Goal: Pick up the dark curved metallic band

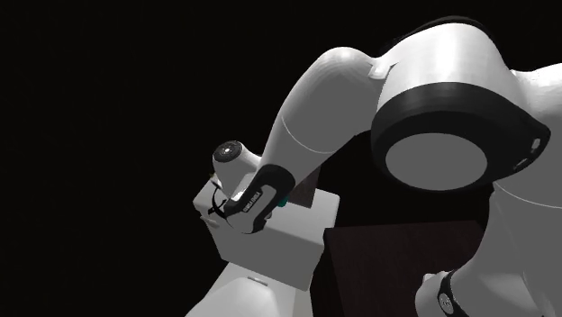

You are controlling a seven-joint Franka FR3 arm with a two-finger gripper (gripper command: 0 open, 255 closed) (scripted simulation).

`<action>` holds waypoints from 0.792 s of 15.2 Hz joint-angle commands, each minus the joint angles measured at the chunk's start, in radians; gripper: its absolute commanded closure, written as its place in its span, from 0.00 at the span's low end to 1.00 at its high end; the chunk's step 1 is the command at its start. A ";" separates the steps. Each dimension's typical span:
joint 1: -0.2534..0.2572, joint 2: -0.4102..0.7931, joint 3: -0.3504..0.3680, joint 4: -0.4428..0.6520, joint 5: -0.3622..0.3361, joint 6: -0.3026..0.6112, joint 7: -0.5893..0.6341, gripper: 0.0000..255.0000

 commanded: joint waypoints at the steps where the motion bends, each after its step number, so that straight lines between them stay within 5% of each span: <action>1: 0.004 -0.020 -0.004 -0.003 -0.003 -0.017 0.001 1.00; 12: 0.025 -0.140 -0.029 -0.027 -0.027 -0.112 0.002 1.00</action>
